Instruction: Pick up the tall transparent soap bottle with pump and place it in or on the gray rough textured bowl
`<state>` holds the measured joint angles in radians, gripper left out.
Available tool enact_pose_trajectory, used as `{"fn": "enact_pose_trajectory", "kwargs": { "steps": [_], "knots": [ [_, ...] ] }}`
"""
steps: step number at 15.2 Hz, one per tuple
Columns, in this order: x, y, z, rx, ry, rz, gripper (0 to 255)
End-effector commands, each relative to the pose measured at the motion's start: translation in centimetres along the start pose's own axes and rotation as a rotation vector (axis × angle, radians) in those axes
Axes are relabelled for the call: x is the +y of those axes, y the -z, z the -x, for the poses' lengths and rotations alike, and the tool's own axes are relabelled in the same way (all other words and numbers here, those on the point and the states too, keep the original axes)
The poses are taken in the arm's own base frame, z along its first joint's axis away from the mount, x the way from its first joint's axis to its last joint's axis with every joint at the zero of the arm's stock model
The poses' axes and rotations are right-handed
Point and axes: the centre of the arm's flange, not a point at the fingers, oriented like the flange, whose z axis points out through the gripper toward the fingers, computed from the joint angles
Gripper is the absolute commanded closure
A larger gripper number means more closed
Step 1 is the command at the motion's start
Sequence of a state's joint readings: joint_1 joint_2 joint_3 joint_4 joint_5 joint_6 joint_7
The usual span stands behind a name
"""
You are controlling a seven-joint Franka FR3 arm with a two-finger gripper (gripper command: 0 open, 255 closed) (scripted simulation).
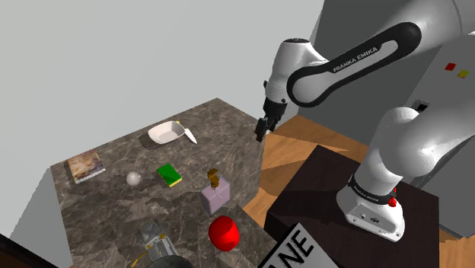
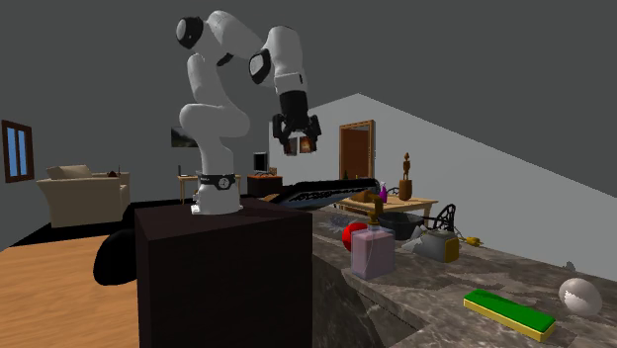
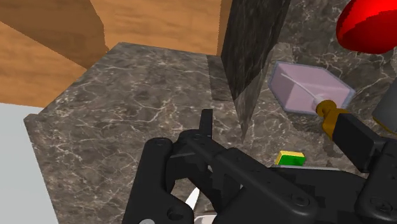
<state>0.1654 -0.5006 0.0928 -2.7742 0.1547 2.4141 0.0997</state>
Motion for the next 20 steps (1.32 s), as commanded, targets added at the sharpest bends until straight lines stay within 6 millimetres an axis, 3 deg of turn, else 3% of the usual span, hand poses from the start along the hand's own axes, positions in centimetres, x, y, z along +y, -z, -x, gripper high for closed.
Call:
{"fn": "enact_pose_trajectory", "kwargs": {
  "steps": [1,17,20],
  "knots": [
    [-1.5,-2.1,-0.4,0.016,-0.008,-0.017,0],
    [-13.3,-17.3,-4.6,0.123,-0.063,-0.144,0],
    [-13.9,-18.7,-4.9,0.126,-0.065,-0.147,0]
  ]
}}
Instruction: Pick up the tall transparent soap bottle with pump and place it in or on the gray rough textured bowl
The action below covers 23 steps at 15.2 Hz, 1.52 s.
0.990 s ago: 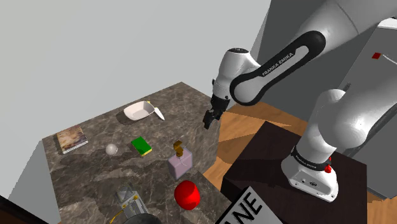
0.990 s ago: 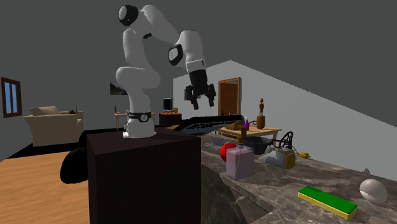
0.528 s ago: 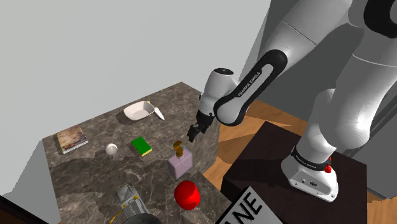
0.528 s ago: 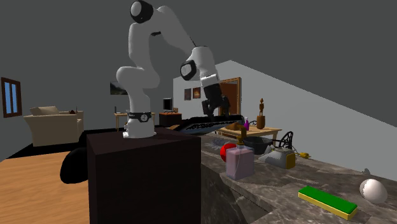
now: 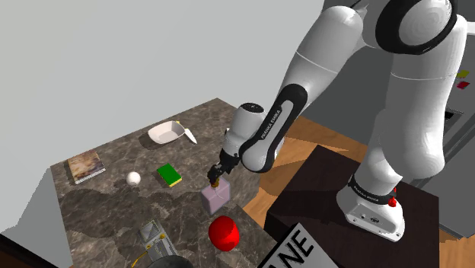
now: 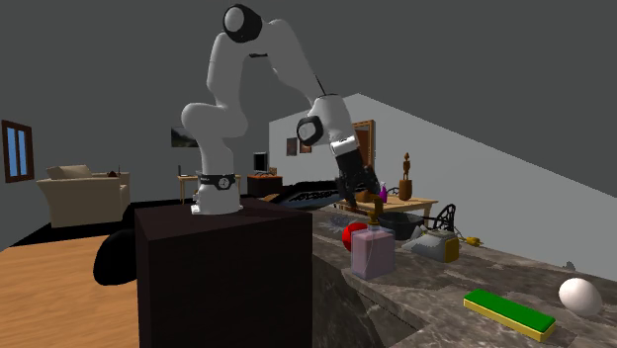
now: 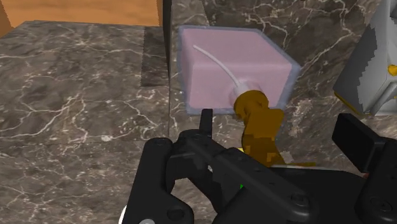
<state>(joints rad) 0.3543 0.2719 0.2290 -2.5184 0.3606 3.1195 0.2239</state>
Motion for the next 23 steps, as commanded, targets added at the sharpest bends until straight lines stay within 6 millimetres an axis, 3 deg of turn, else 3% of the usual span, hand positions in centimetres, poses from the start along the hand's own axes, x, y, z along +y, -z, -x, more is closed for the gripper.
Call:
{"fn": "enact_pose_trajectory", "kwargs": {
  "steps": [1,6,13,14,23],
  "knots": [
    [-0.2,-1.3,0.0,0.002,-0.001,-0.002,0],
    [-0.2,-3.7,0.0,0.002,-0.001,-0.002,0],
    [-0.2,-3.7,0.0,0.002,-0.001,-0.002,0],
    [-0.2,-3.7,0.0,0.002,-0.001,-0.002,255],
    [-0.2,-3.7,0.0,0.002,-0.001,-0.002,255]
  ]
}}
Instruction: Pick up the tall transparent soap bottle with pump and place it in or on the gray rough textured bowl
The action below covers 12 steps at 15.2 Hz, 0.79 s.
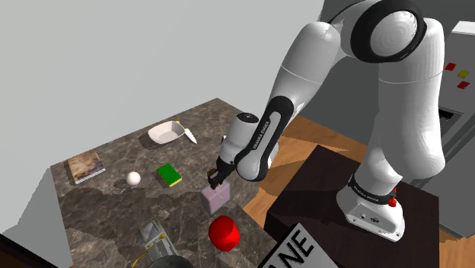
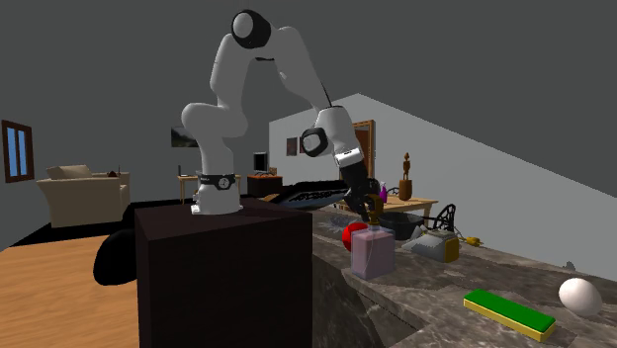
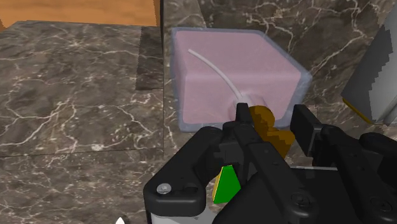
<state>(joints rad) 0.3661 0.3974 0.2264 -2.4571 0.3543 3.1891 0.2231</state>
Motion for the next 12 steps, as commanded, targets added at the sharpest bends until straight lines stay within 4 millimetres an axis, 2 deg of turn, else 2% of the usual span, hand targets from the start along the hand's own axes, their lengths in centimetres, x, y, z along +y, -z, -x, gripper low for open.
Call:
{"fn": "enact_pose_trajectory", "kwargs": {
  "steps": [1,12],
  "knots": [
    [-0.1,0.5,-0.1,-0.001,0.000,0.000,255],
    [-1.5,5.9,-1.5,-0.001,0.000,0.000,255]
  ]
}}
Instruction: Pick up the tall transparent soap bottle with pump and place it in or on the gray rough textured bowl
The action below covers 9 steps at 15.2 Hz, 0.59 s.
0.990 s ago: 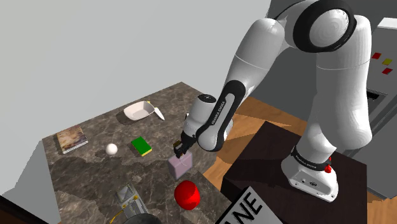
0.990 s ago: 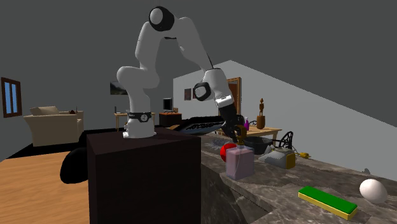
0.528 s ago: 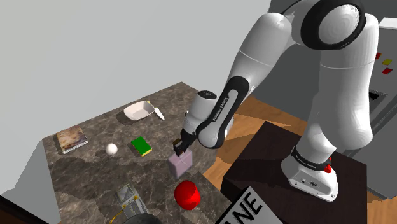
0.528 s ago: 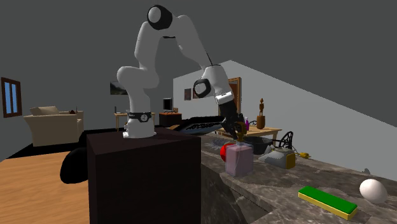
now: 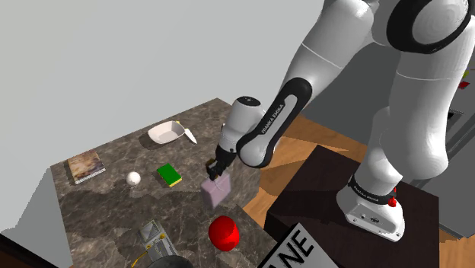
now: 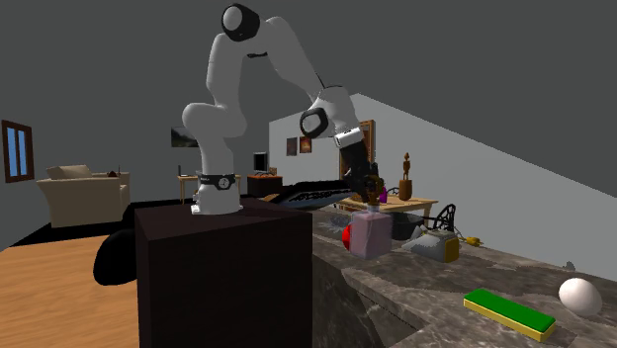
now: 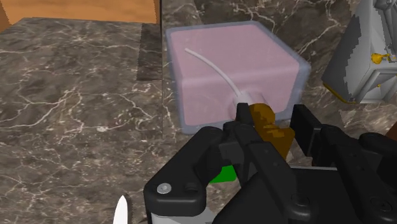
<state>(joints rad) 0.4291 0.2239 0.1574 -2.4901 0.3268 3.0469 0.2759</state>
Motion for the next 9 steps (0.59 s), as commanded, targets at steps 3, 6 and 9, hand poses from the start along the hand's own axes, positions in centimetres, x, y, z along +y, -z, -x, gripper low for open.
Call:
{"fn": "enact_pose_trajectory", "kwargs": {
  "steps": [3,6,9],
  "knots": [
    [-0.5,2.0,-0.6,0.000,0.000,0.000,255],
    [-0.8,3.4,-1.0,0.000,0.000,0.000,255],
    [-1.2,4.9,-1.4,0.000,0.000,0.000,255]
  ]
}}
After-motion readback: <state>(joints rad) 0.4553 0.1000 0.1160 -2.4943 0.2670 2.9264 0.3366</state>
